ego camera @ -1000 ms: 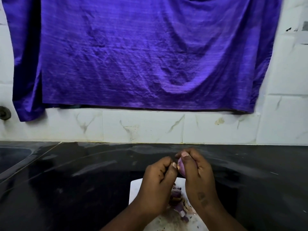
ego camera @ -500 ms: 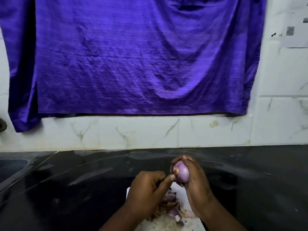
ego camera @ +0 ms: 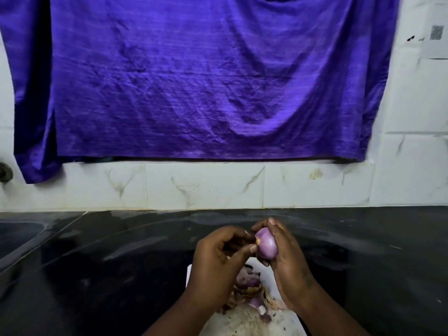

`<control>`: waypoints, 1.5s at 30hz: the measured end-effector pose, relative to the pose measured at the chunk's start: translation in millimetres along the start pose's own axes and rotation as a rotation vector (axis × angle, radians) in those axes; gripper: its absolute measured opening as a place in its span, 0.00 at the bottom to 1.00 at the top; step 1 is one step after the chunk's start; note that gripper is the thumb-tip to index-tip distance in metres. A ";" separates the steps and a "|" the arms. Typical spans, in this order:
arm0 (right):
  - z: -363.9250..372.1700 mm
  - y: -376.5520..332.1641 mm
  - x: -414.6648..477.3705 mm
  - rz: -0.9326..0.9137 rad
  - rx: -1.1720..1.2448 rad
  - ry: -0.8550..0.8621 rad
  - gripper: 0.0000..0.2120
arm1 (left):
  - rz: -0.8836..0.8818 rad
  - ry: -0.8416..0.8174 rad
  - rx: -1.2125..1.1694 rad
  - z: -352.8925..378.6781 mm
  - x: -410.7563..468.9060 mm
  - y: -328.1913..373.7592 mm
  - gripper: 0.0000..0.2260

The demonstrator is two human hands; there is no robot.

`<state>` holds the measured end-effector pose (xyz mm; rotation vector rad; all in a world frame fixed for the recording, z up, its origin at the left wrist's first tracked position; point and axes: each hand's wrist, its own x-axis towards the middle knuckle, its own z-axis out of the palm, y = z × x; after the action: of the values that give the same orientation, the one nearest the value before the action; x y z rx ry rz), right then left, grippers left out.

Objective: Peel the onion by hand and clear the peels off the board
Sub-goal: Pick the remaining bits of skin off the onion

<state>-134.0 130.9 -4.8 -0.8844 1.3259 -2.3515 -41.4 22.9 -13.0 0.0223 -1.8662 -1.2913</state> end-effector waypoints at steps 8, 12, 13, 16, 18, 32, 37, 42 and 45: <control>-0.2 3.3 0.6 -0.056 -0.107 -0.032 0.20 | -0.315 0.052 -0.300 3.8 1.2 -3.2 0.06; -2.0 2.6 -0.7 -0.072 -0.169 -0.037 0.13 | -0.475 0.018 -0.424 4.9 0.6 -3.0 0.09; -1.9 2.2 -1.0 -0.073 -0.168 -0.034 0.13 | -0.489 0.012 -0.432 4.4 0.8 -2.9 0.08; -0.9 1.0 0.3 -0.084 -0.173 -0.003 0.13 | -0.412 -0.026 -0.378 0.9 2.2 0.9 0.01; -1.3 -0.3 0.9 -0.071 -0.183 0.017 0.13 | -0.337 -0.064 -0.315 -1.3 2.9 3.3 0.04; 0.7 1.5 -1.1 -0.138 -0.229 0.055 0.13 | -0.141 -0.224 -0.121 -7.2 4.8 4.9 0.04; 5.2 2.2 0.4 -0.184 -0.266 0.079 0.14 | -0.172 -0.177 -0.167 -4.8 4.6 6.0 0.05; 4.8 7.2 5.0 -0.285 -0.458 0.087 0.13 | -0.192 -0.126 -0.229 -3.1 5.2 8.1 0.02; 3.4 6.4 7.6 -0.223 -0.410 0.083 0.13 | -0.193 -0.081 -0.214 -0.9 3.6 5.4 0.01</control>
<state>-137.9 121.2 -6.1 -1.1077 1.8752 -2.3360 -40.8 23.1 -6.5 0.0383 -1.8183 -1.6412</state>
